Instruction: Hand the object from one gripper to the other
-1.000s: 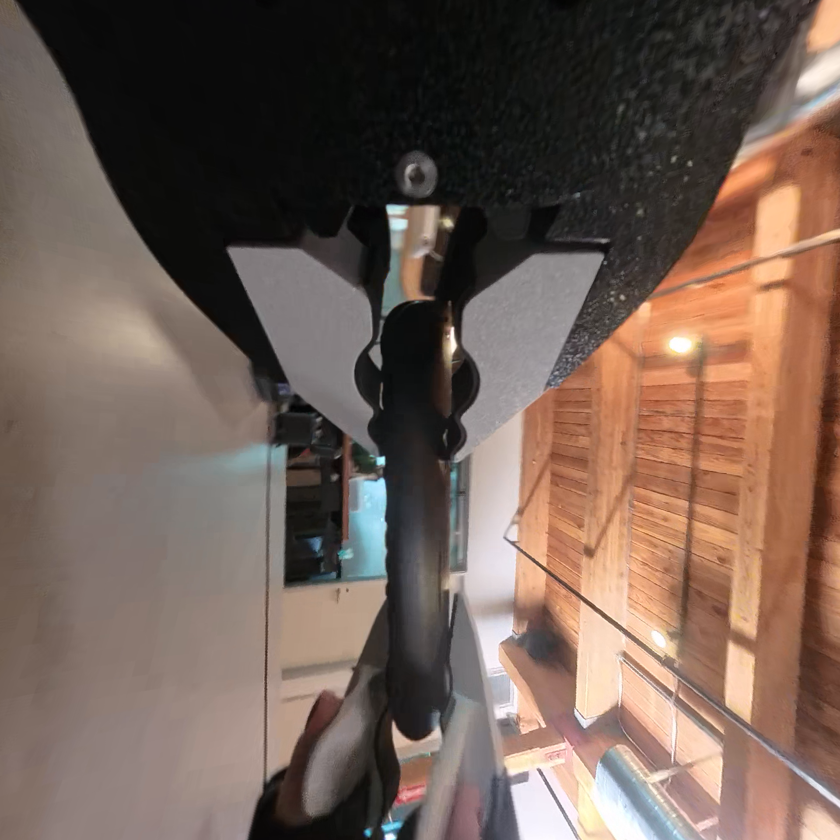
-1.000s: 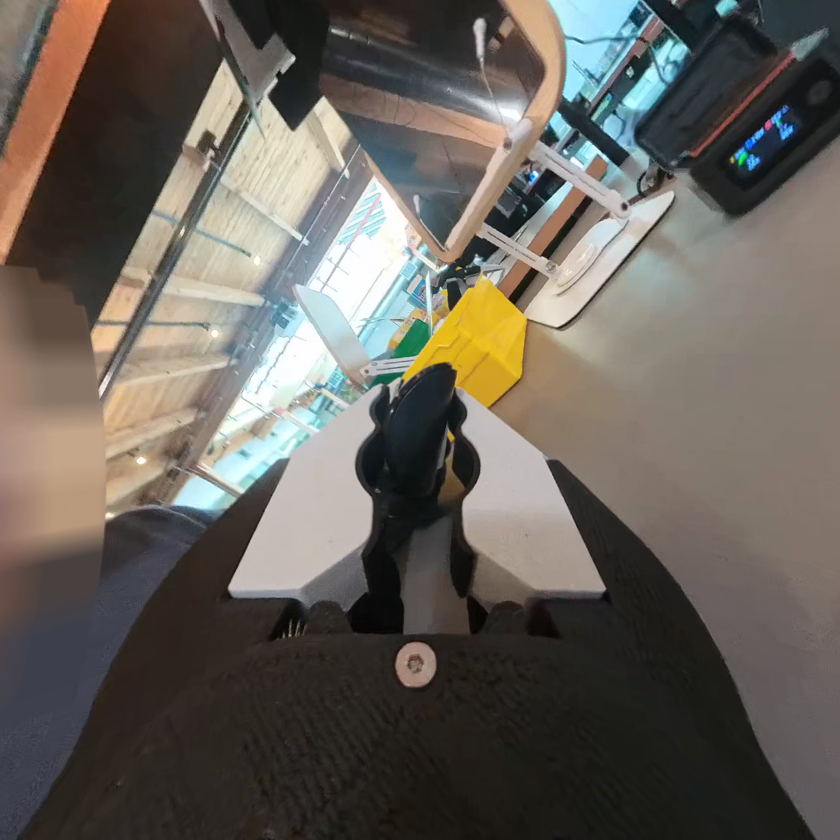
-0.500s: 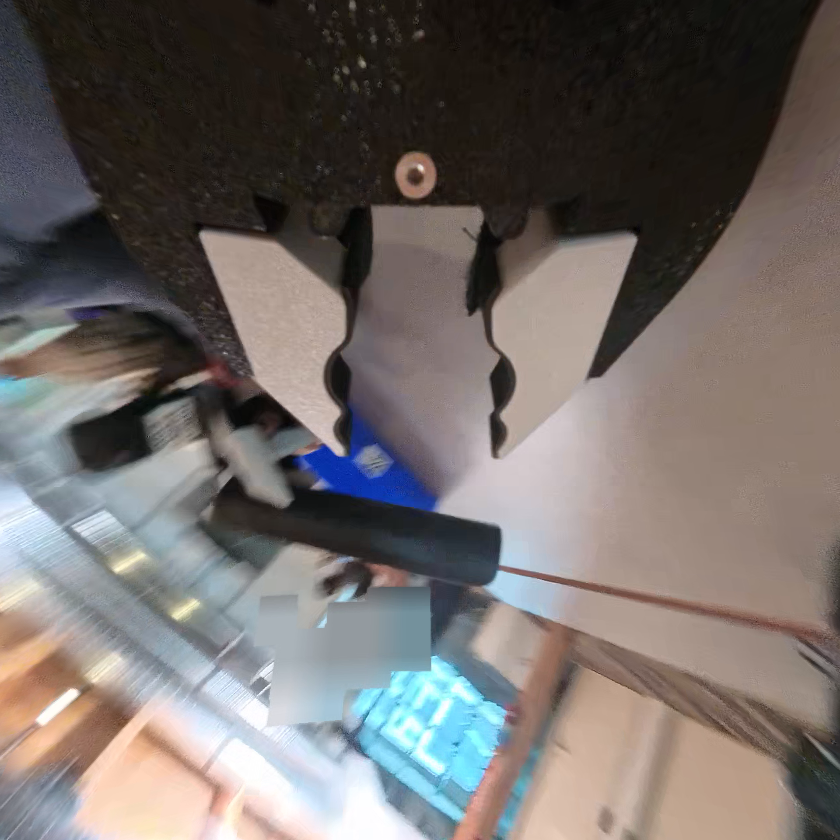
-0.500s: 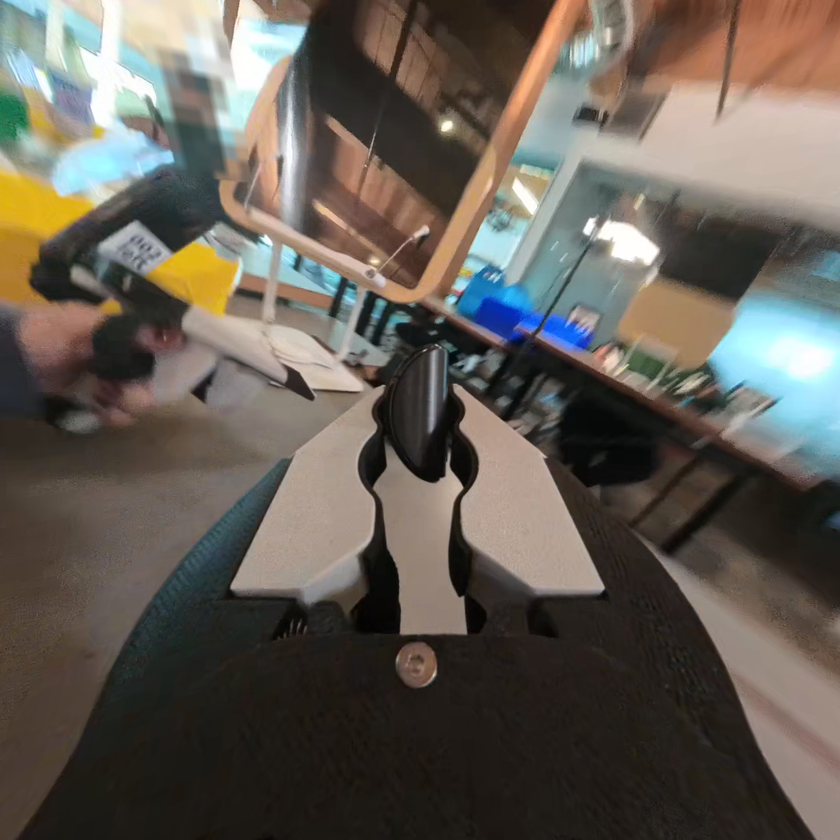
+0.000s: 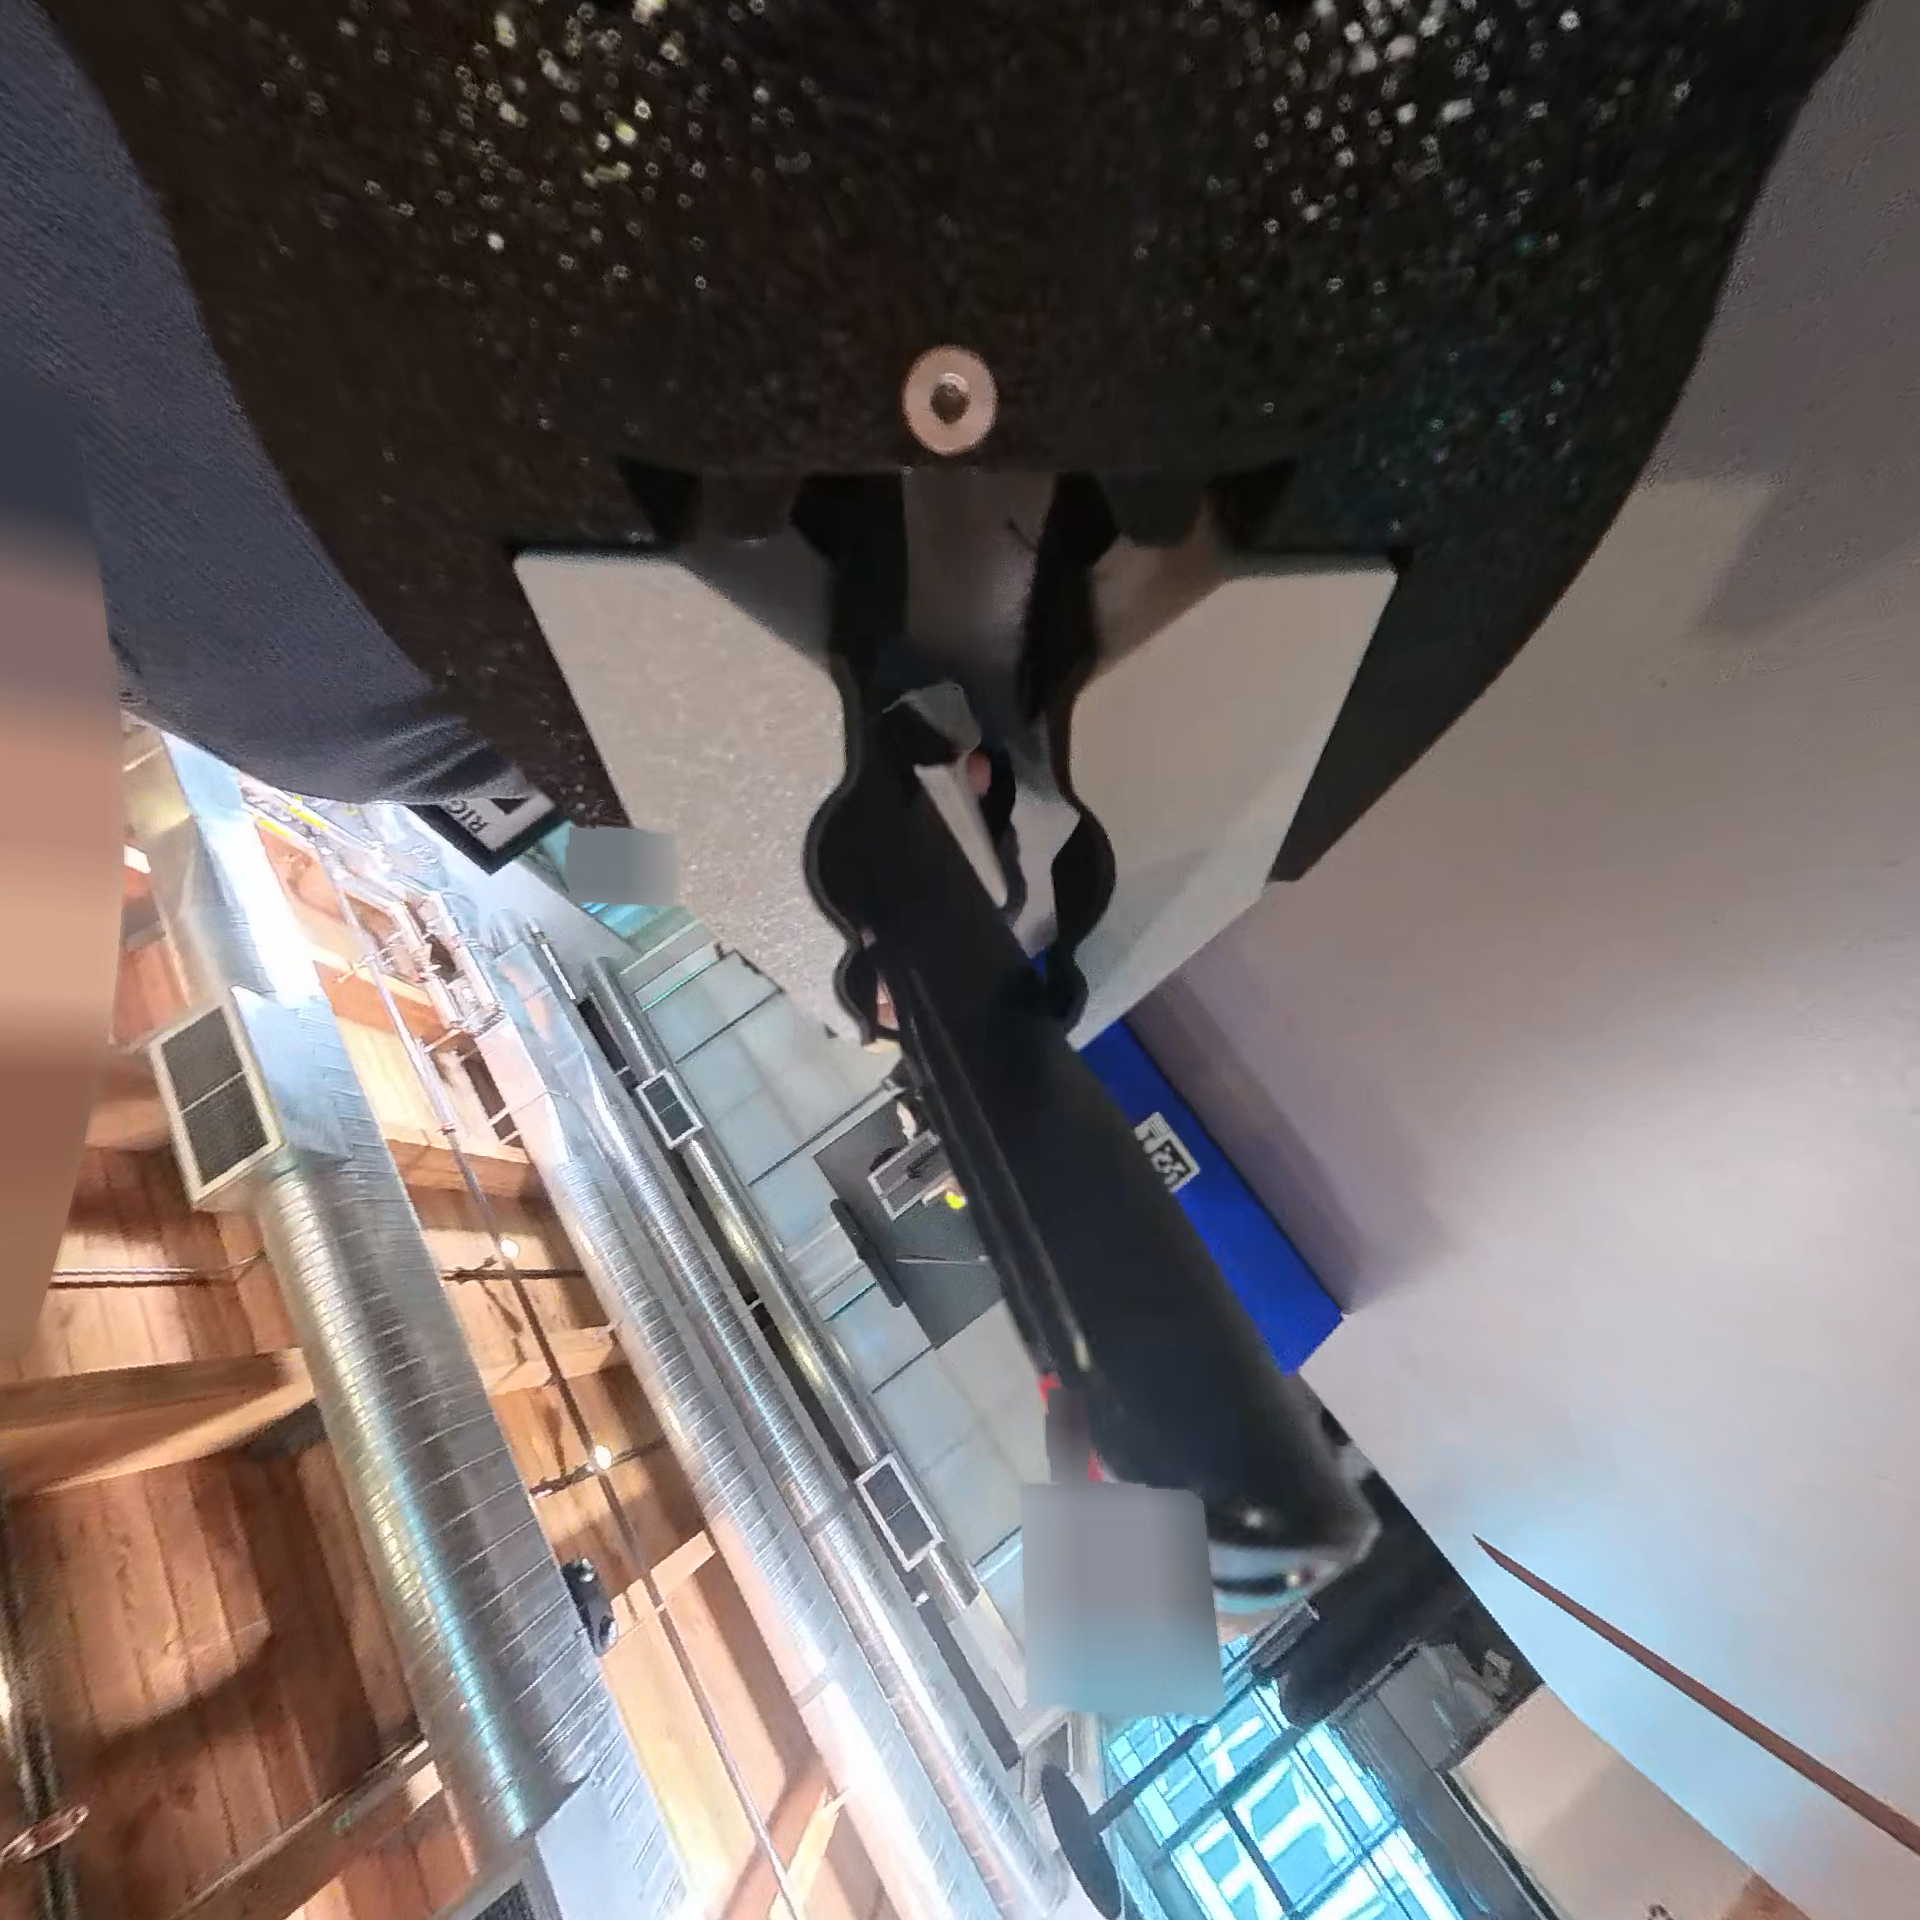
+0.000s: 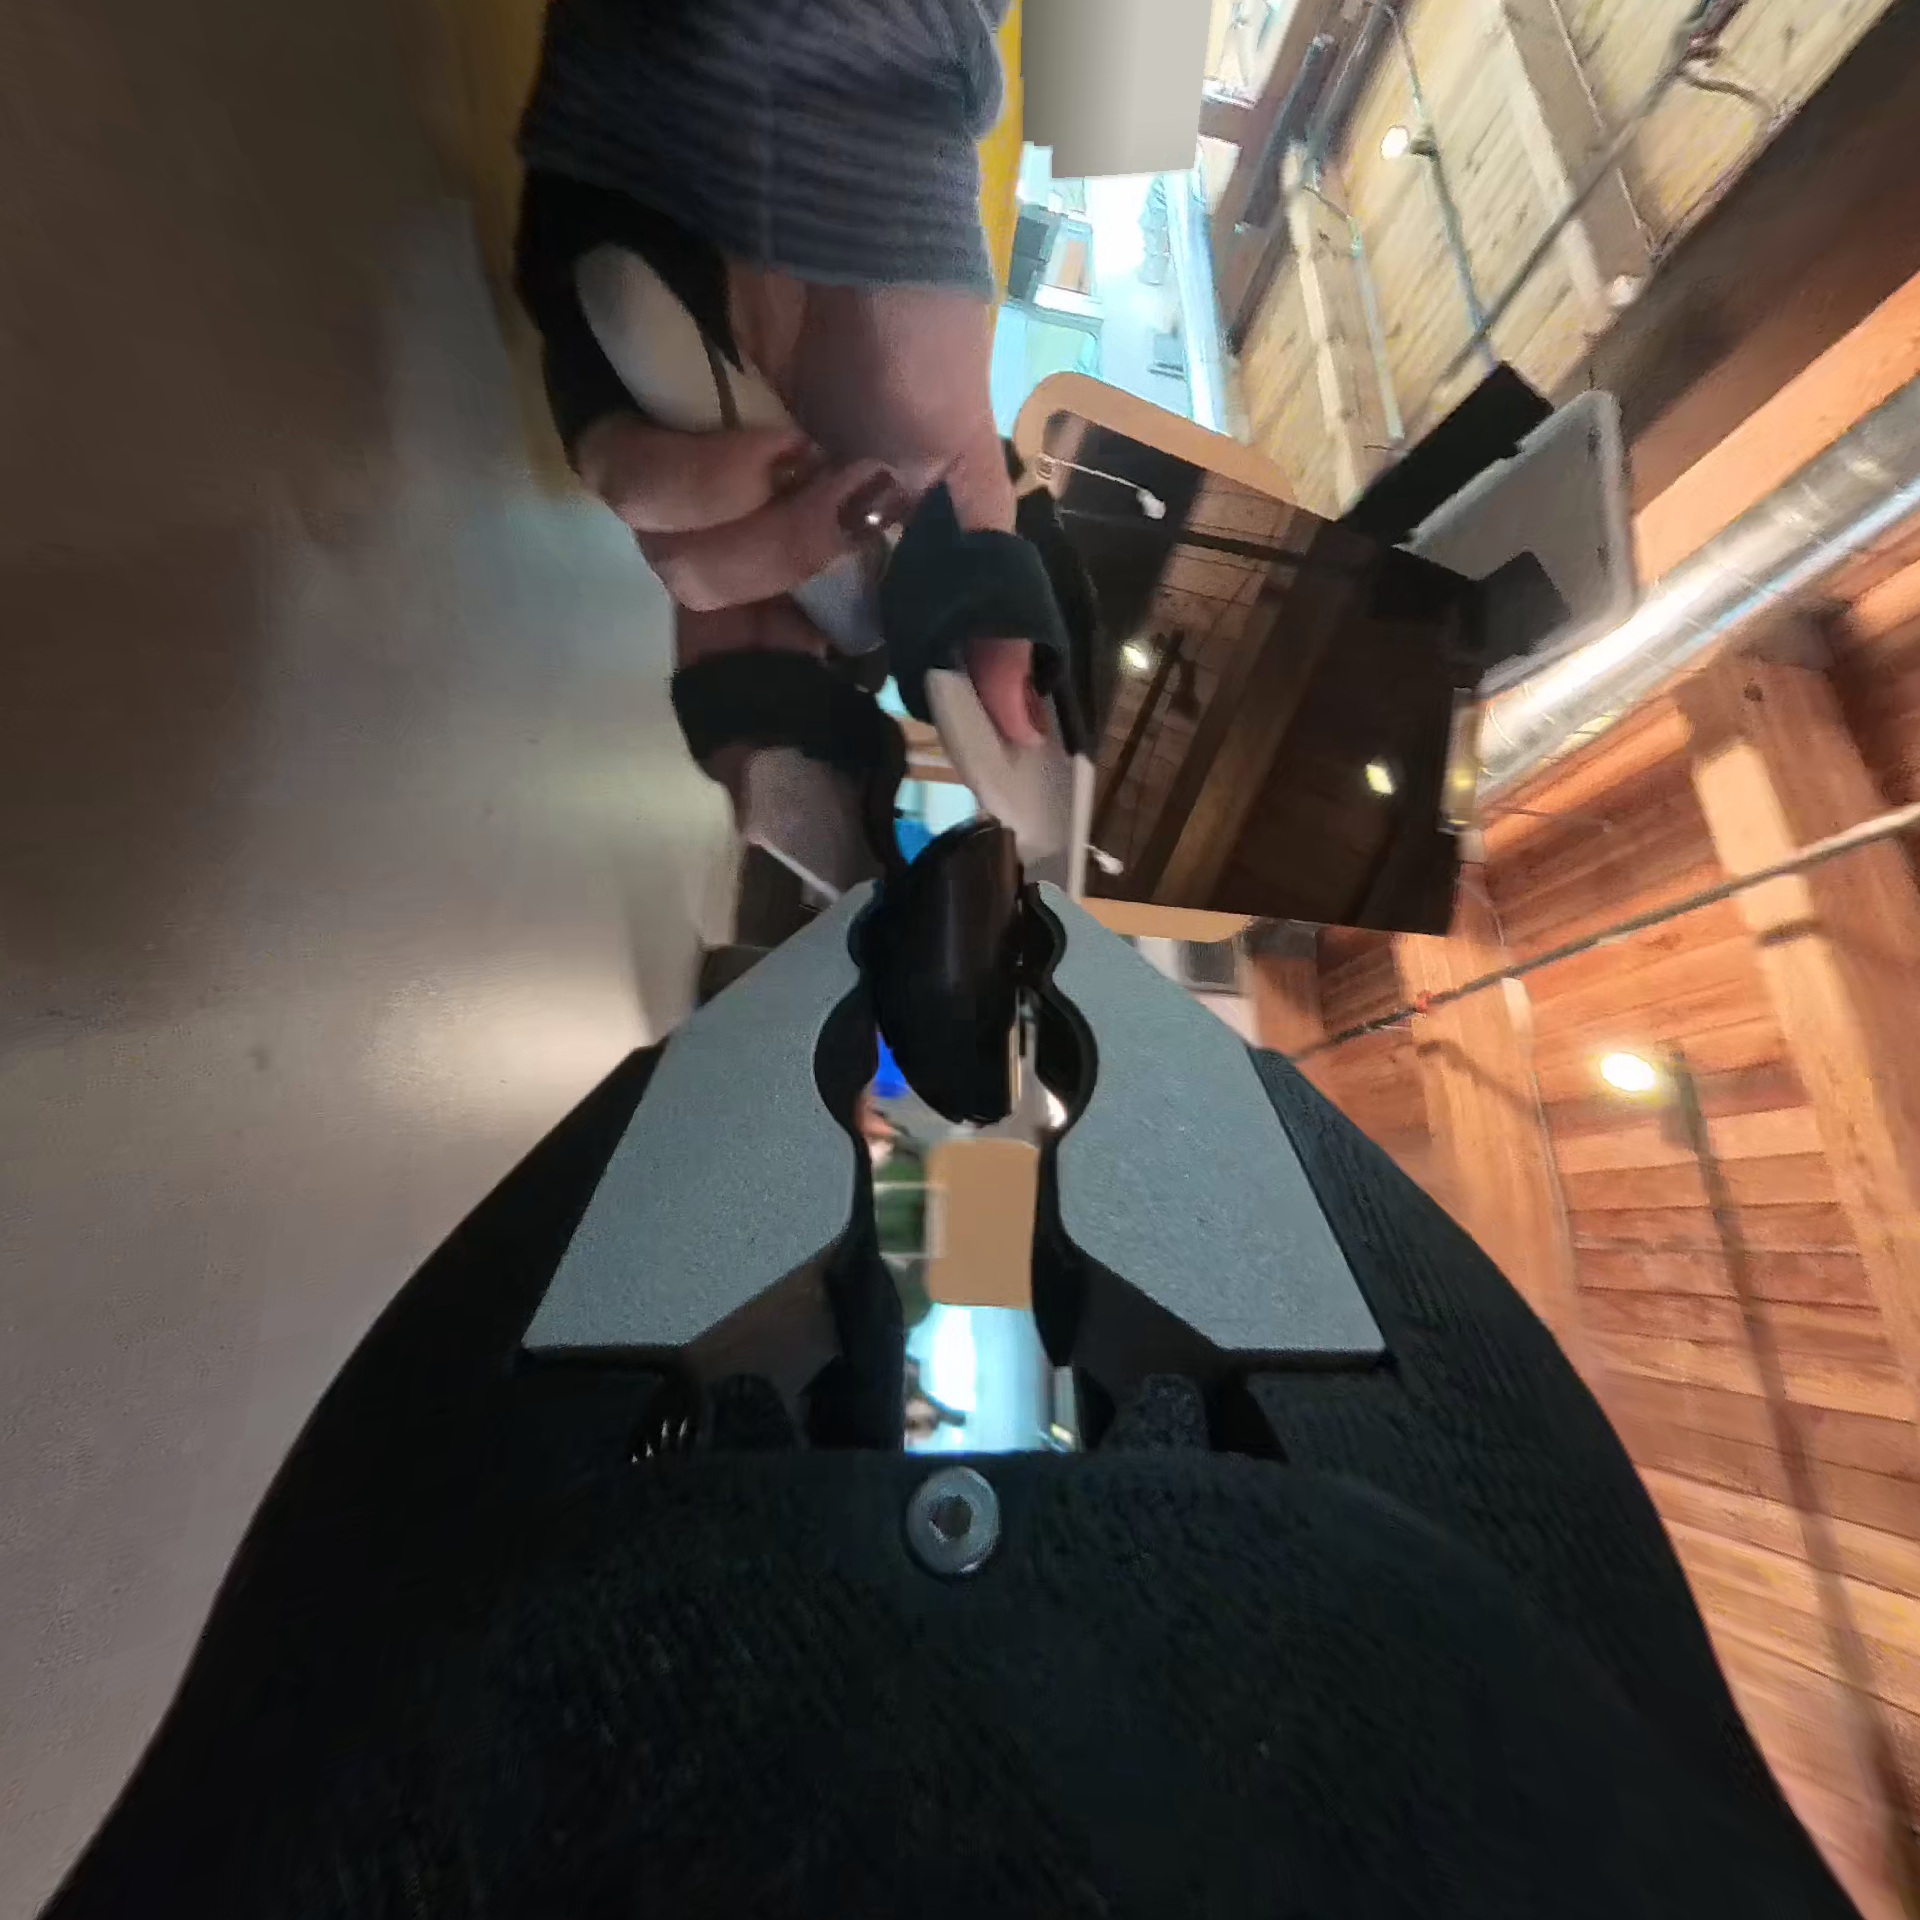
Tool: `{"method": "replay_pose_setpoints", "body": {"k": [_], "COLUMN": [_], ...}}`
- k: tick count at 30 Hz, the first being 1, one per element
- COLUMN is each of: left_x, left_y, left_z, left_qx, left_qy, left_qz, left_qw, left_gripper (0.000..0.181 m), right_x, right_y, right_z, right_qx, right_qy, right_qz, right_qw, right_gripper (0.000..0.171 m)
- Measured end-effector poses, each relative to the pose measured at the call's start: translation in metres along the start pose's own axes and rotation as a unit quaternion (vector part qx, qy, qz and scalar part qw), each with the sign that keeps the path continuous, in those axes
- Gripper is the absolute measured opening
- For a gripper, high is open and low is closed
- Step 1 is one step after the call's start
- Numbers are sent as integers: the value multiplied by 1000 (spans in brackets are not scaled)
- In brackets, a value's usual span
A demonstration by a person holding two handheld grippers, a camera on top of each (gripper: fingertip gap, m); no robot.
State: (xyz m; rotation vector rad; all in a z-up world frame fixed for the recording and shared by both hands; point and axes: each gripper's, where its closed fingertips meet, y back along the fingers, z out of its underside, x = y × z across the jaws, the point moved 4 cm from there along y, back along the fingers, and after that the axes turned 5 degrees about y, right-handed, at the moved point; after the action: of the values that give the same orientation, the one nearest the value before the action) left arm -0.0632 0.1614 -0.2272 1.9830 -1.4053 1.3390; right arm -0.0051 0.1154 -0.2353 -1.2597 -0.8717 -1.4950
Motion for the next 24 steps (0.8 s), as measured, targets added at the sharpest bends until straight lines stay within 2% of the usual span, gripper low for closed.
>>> {"method": "replay_pose_setpoints", "body": {"k": [2, 4, 6, 7, 8, 9, 12, 13, 15, 16, 18, 20, 21, 23, 24], "left_x": [2, 9, 16, 18, 19, 21, 33, 37, 40, 41, 43, 45, 45, 47, 46], "left_y": [2, 4, 7, 9, 9, 10, 11, 11, 10, 9, 7, 7, 6, 6, 5], "left_z": [-5, -10, -15, -17, -17, -18, -18, -18, -16, -14, -11, -11, -10, -10, -10], "left_qx": [23, 48, 82, 91, 98, 106, 139, 146, 154, 150, 152, 162, 161, 160, 161], "left_qy": [-31, -54, -82, -100, -120, -141, -192, -209, -246, -261, -283, -294, -290, -274, -272], "left_qz": [-2, 13, 31, 32, 27, 27, 58, 67, 61, 58, 53, 58, 63, 77, 73], "left_qw": [999, 997, 993, 990, 988, 984, 970, 965, 955, 952, 946, 940, 941, 945, 946], "left_gripper": [26, 25, 23, 22, 21, 21, 22, 22, 22, 22, 22, 22, 22, 22, 23], "right_x": [-2, 4, 9, 13, 17, 21, 15, 10, 10, 13, 19, 21, 23, 24, 24], "right_y": [4, 6, 5, 5, 5, 5, -7, -9, -10, -10, -10, -11, -11, -12, -11], "right_z": [3, 15, 27, 31, 35, 39, 58, 58, 54, 53, 47, 37, 34, 36, 37], "right_qx": [23, 31, 45, 65, 94, 127, 147, 152, 182, 200, 220, 227, 230, 219, 212], "right_qy": [-95, -237, -395, -477, -561, -647, -848, -878, -907, -913, -915, -911, -909, -909, -904], "right_qz": [-32, -52, -74, -82, -84, -85, -108, -128, -151, -149, -152, -165, -165, -140, -134], "right_qw": [995, 970, 915, 873, 818, 747, 497, 435, 349, 323, 302, 303, 306, 326, 345], "right_gripper": [37, 53, 68, 69, 73, 77, 88, 89, 82, 73, 58, 57, 51, 25, 24]}}
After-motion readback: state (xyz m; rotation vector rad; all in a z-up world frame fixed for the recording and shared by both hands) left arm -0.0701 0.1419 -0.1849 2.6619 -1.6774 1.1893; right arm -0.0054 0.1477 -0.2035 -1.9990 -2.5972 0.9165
